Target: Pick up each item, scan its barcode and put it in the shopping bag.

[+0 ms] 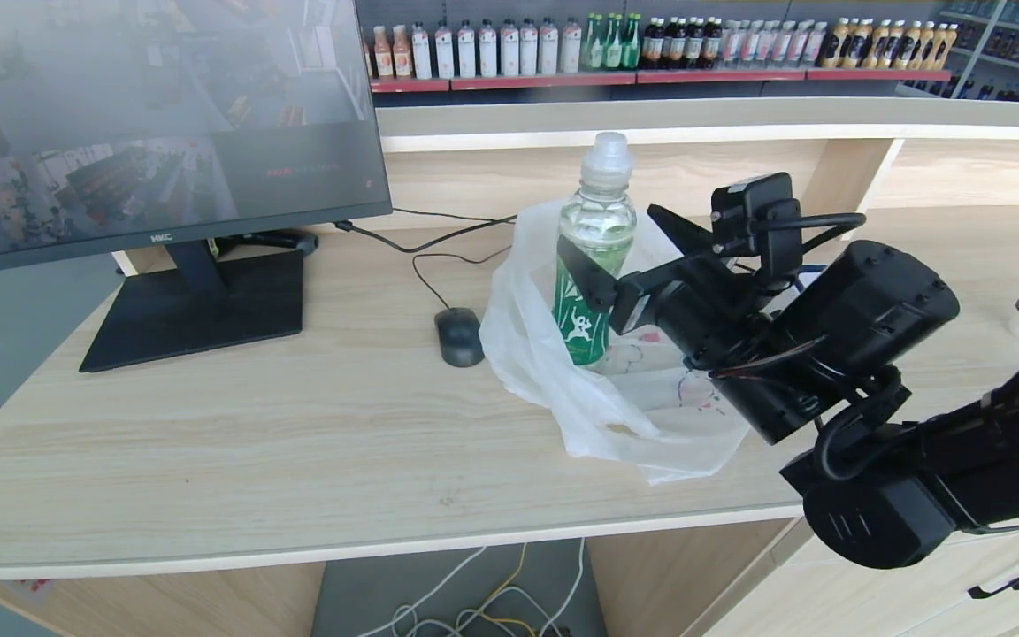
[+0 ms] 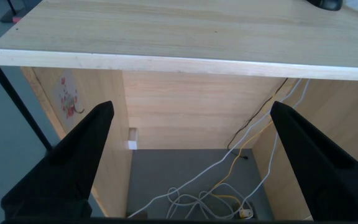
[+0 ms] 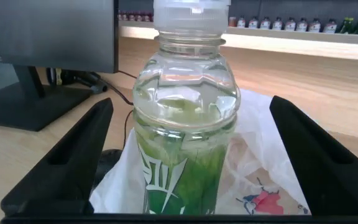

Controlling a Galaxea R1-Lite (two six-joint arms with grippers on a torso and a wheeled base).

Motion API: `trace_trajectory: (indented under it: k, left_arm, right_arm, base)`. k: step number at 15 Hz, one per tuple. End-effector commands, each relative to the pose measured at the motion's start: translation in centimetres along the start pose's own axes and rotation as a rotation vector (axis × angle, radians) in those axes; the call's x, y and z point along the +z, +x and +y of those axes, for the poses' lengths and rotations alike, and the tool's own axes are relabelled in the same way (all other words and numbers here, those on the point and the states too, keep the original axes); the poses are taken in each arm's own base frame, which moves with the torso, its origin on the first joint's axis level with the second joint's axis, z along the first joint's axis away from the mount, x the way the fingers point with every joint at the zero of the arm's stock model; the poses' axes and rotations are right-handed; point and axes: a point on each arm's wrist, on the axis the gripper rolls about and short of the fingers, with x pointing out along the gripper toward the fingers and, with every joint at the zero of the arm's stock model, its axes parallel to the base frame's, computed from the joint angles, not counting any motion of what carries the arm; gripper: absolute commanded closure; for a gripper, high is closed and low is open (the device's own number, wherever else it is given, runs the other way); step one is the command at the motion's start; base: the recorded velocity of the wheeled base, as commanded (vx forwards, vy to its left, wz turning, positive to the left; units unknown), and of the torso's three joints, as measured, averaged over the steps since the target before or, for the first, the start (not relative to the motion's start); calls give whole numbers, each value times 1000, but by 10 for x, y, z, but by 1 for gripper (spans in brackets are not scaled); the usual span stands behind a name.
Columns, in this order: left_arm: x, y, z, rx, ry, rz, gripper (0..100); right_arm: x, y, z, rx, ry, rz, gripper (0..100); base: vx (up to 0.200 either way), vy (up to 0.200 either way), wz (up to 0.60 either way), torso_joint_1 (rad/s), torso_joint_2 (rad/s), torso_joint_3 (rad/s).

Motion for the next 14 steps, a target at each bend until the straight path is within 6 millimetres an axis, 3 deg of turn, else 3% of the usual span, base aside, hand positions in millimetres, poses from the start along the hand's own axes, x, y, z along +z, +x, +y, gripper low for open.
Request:
trace_trajectory:
  k: [1,3,4,5,9,14]
  left_arm:
    - [0,0,0,0,0,0,0]
    - [0,0,0,0,0,0,0]
    - [0,0,0,-1,3,0,0]
    - [0,0,0,-1,4,0,0]
    - [0,0,0,-1,3,0,0]
    - [0,0,0,0,3,0,0]
  right_arm:
    - [23,-14,-6,-9,-1,-30,0]
    - [28,-32,-7,1,6,6,0]
    - [35,-59,-10,14,44,47,0]
    - [40,-71,-10,17,99,64,0]
    - [49,-95,-13,-6,87,-31,0]
    - [57,-89,-21,-33,70,-74,0]
  base:
    - [0,0,0,0,0,0]
    - [0,0,0,0,0,0]
    - [0,0,0,0,0,0]
    - [0,0,0,0,0,0]
    - [0,0,0,0,0,0]
    - [0,0,0,0,0,0]
